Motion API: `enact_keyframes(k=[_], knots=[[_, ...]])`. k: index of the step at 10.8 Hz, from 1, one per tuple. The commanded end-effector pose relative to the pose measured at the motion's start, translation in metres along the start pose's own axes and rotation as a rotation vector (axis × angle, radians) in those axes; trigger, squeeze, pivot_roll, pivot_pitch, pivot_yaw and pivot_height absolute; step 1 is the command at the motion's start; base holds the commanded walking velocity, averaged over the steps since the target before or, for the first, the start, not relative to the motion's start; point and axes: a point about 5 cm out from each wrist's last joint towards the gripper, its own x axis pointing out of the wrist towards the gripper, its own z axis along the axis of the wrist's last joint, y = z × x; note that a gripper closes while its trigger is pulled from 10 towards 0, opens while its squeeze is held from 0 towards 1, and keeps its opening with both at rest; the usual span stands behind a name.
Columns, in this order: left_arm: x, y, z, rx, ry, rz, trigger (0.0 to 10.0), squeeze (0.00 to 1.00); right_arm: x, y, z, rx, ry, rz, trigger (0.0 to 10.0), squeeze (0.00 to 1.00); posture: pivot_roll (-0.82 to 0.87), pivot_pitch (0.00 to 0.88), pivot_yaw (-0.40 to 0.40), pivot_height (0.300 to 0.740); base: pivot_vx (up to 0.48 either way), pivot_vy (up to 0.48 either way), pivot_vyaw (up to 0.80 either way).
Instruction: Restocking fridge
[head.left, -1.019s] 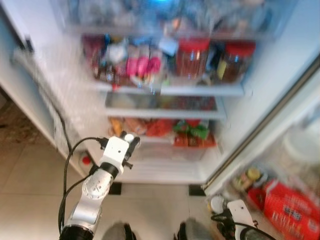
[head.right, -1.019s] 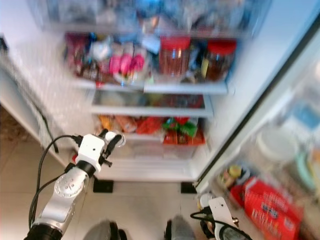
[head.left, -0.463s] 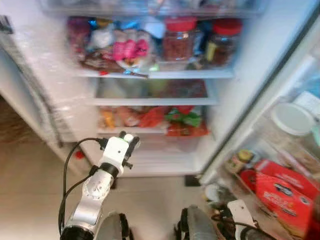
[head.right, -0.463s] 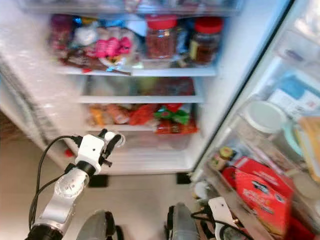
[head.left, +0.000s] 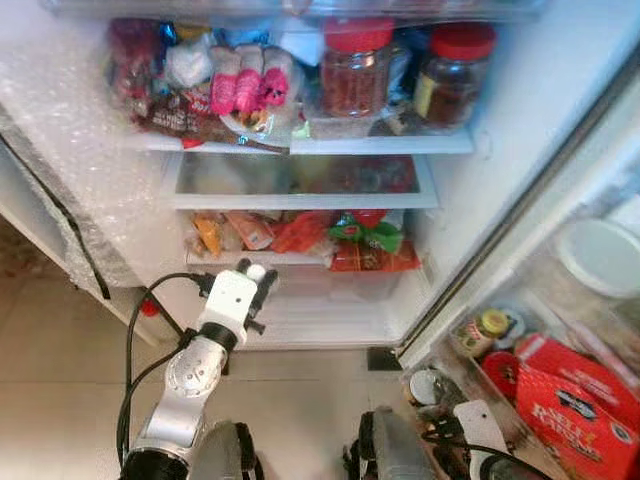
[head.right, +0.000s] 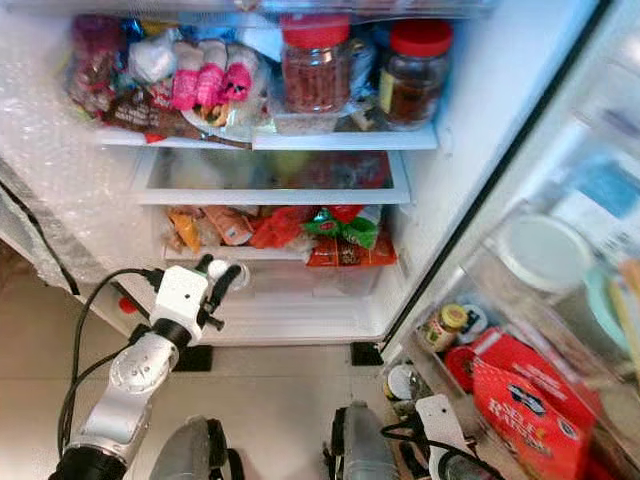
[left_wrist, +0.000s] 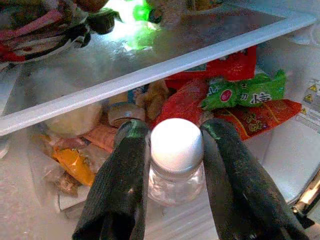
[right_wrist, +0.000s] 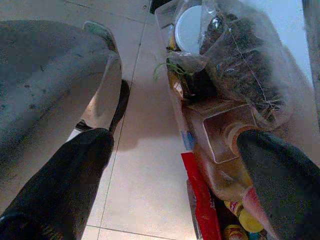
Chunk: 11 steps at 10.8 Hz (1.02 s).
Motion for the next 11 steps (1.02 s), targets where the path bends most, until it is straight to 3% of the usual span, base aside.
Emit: enact_keyframes(k=[1,11], knots=[[0.0005,0.0023,0.0059,0.016,-0.028,0.012,10.0,0.0,-0.0014,-0.002,-0.0067,0.016,0.017,-0.006,10.0,0.0,-0.14,0.173,-0.038,0.641,0.0,0.0,0.0],[0.0035,0.0102,0.0118,0.001,-0.055,0.076,10.0,0.0,-0.0011,-0.001,-0.0063,0.008,0.017,0.002,10.0,0.0,-0.14,0.169,-0.039,0.641,0.0,0.0,0.0]])
